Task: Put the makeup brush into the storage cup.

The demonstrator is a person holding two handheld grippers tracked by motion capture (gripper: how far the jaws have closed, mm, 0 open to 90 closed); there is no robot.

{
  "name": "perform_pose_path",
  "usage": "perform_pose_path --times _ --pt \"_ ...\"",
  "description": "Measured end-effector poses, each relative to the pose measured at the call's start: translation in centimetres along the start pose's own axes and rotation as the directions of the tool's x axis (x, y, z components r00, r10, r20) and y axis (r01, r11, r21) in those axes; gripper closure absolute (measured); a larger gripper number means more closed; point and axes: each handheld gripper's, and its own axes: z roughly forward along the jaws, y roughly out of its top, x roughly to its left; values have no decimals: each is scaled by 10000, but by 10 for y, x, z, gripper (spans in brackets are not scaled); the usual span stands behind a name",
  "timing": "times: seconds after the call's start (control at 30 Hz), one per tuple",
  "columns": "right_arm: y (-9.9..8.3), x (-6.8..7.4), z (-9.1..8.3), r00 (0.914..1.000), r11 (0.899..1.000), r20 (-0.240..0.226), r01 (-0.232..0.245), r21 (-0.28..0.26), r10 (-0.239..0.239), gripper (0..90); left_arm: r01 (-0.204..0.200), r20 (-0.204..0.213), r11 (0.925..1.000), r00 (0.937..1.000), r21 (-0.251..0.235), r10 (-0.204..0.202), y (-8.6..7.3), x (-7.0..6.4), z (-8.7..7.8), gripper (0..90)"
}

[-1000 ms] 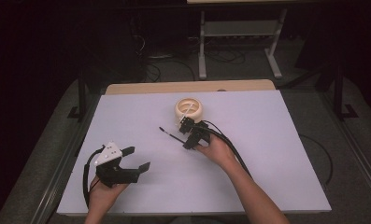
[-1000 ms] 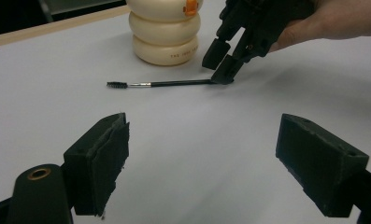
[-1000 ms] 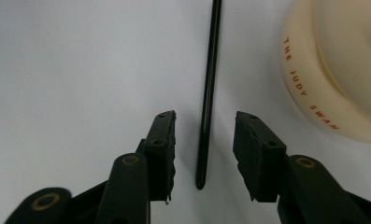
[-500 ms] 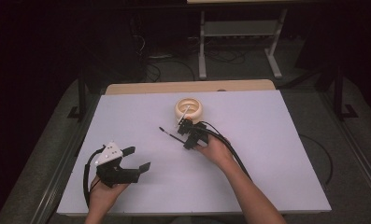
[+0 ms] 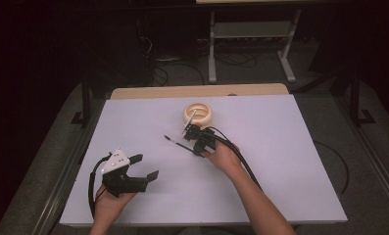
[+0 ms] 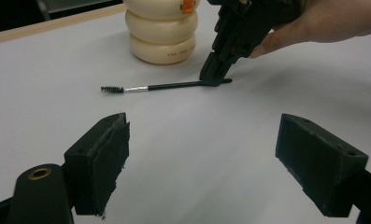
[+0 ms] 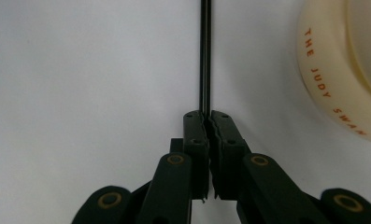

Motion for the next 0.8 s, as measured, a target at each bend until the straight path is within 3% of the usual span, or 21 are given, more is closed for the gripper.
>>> perform_pose_path --times 0.37,0.8 --pt "0 2 -1 10000 10000 41 -38 37 38 853 -28 2 10000 10000 2 28 -1 1 1 173" --pt "-1 1 -6 9999 9993 -40 -93 -365 92 853 24 10 10000 10000 37 -24 -1 2 0 182"
